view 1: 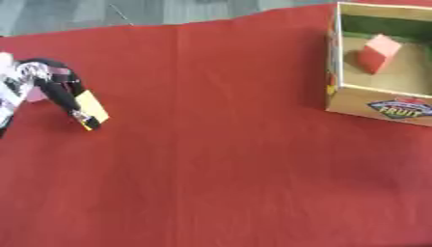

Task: Pick up the objects with one hand, pass them to the other hand, and then place them into the box on the other side of the table.

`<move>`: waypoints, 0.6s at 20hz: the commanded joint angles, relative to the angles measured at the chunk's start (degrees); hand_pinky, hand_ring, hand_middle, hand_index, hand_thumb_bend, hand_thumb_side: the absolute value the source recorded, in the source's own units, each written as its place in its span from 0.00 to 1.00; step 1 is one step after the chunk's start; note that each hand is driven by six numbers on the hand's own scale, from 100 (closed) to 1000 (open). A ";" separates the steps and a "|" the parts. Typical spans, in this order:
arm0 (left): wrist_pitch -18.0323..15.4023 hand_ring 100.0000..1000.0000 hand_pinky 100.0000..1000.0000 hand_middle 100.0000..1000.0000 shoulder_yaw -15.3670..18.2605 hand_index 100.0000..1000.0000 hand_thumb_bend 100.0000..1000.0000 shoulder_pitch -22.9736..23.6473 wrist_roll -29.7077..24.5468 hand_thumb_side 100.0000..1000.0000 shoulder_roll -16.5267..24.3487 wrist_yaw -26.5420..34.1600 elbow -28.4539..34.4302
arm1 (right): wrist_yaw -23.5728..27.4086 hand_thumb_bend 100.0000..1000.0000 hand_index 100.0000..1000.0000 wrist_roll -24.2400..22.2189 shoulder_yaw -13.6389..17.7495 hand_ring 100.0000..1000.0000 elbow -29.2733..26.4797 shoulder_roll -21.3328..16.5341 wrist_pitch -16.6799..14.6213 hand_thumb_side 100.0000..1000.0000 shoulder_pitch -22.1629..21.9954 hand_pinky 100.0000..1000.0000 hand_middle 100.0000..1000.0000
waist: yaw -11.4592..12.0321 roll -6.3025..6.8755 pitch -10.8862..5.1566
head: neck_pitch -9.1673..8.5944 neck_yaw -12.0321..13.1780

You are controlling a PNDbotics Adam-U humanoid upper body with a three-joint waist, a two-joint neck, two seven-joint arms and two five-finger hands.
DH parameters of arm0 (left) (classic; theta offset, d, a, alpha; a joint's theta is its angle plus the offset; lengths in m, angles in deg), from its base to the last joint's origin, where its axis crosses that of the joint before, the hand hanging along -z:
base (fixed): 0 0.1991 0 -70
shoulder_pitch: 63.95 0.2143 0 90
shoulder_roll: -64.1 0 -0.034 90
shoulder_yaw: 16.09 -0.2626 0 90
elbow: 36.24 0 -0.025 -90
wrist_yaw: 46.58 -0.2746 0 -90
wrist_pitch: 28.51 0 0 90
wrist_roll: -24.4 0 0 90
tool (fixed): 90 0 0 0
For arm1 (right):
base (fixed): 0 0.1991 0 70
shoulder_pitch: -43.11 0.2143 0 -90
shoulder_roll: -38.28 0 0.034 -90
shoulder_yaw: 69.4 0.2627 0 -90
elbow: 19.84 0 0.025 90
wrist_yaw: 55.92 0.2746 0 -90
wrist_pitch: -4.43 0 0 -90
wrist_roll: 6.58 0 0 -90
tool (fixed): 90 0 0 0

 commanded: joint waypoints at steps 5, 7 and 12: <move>0.37 0.77 0.77 0.68 0.33 0.66 0.74 -1.52 -0.36 0.17 1.01 -1.72 -0.31 | -0.49 0.00 0.94 -0.32 0.30 1.00 -0.92 -1.18 -0.02 0.48 0.02 0.94 0.84 | 0.11 -0.22 -1.20 | -0.34 0.48; 0.23 0.76 0.77 0.67 0.31 0.65 0.71 -1.57 -0.30 0.17 0.85 -1.83 -0.33 | -0.61 0.00 0.94 -0.37 0.28 1.00 -0.92 -1.20 -0.13 0.48 -0.05 0.94 0.84 | 0.08 -0.22 -1.19 | -0.31 0.55; -0.04 0.76 0.77 0.67 0.28 0.65 0.72 -1.73 -0.22 0.20 0.19 -1.30 -0.37 | -0.83 0.00 0.94 -0.49 0.23 1.00 -0.92 -1.12 -0.18 0.48 -0.06 0.94 0.84 | -0.02 -0.25 -1.11 | -0.46 0.62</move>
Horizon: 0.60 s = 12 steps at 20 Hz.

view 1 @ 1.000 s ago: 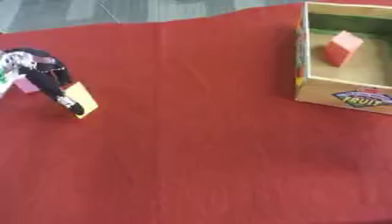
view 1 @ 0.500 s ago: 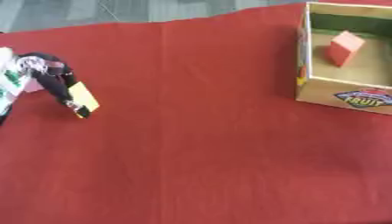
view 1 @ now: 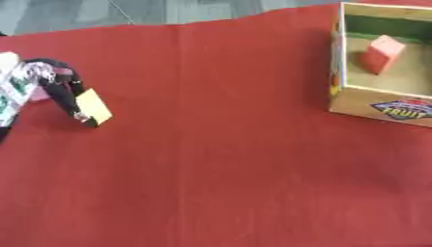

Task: Pick up the objects with one hand, pass them to the other hand, and then place them into the box on the other side of the table.

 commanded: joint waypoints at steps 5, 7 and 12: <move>0.23 0.75 0.76 0.65 -0.18 0.60 0.67 -1.56 -0.77 0.19 0.63 -0.22 0.35 | -0.49 0.00 0.94 -0.11 0.51 1.00 -0.92 -1.15 0.05 0.48 0.16 0.94 0.84 | -0.13 -0.28 -1.07 | -0.53 0.38; 0.14 0.75 0.76 0.65 -0.23 0.59 0.66 -1.56 -1.37 0.17 0.70 -0.69 0.32 | -0.56 0.00 0.95 -0.10 0.52 1.00 -0.92 -1.13 0.08 0.48 0.09 0.94 0.84 | -0.10 -0.26 -1.08 | -0.53 0.32; 0.09 0.75 0.76 0.64 -0.09 0.57 0.51 -1.58 -2.15 0.12 0.56 -1.40 0.29 | -0.71 0.00 0.95 -0.21 0.43 1.00 -0.92 -1.03 0.33 0.48 0.09 0.95 0.84 | -0.04 -0.28 -1.08 | -0.53 0.27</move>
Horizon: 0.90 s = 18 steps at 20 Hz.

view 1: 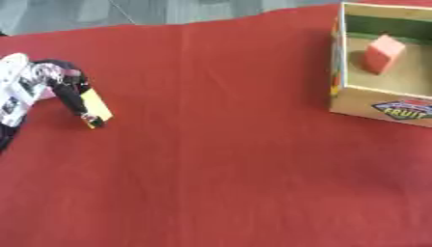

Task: Pick up the objects with one hand, pass them to the other hand, and then place them into the box on the other side of the table.

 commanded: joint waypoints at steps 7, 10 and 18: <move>0.67 0.70 0.73 0.56 1.32 0.47 0.25 -0.62 -0.93 0.07 2.27 1.09 4.86 | -0.39 0.00 0.95 -0.20 0.51 1.00 -0.92 -1.05 0.10 0.47 0.19 0.95 0.84 | -0.03 -0.41 -1.07 | -0.27 -0.15; 2.77 0.69 0.72 0.54 4.69 0.45 0.18 1.09 1.46 0.05 5.61 5.79 16.50 | -0.50 0.00 0.95 -0.32 0.68 1.00 -0.92 -0.66 -0.41 0.47 -0.25 0.95 0.84 | 0.14 -0.60 -0.98 | -0.37 -0.85; 9.53 0.66 0.69 0.51 8.35 0.45 0.15 7.15 9.32 0.00 9.73 9.17 36.29 | -0.73 0.00 0.95 -0.24 0.74 1.00 -0.92 -0.32 -1.66 0.47 -0.95 0.95 0.84 | 0.60 -1.72 -0.99 | -0.74 -1.63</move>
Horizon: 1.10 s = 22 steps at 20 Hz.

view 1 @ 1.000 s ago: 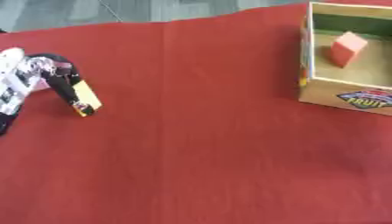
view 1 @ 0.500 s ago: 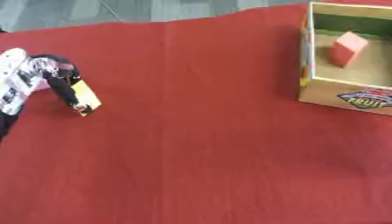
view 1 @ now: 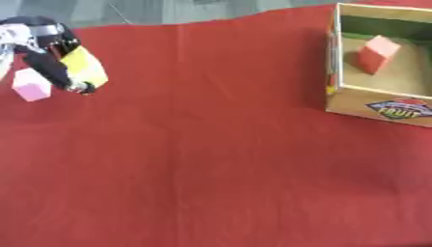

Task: Pick up the objects with one hand, pass them to the other hand, and then place them into the box on the other side of the table.

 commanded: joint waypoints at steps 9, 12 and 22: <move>0.71 0.60 0.62 0.46 1.38 0.43 0.12 6.89 12.89 0.00 1.16 0.47 16.66 | 0.44 0.00 0.94 -0.49 0.07 1.00 -0.92 -1.45 -2.67 0.46 0.18 0.94 0.84 | 0.87 -2.28 -1.21 | -1.02 -2.10; 0.45 0.59 0.61 0.44 1.44 0.43 0.09 8.00 16.29 0.00 -0.73 1.59 17.50 | 0.47 0.00 0.94 -1.11 -0.62 1.00 -0.92 -1.77 -2.91 0.46 0.81 0.94 0.84 | 1.10 -2.66 -1.28 | -1.10 -2.58; -6.95 0.57 0.60 0.40 1.11 0.43 0.00 10.86 30.62 0.09 -9.62 9.11 13.32 | -3.98 0.00 0.96 -9.00 -7.25 1.00 -0.92 -7.10 -6.39 0.00 7.10 0.94 0.86 | 1.31 -3.42 -1.59 | -0.83 -4.24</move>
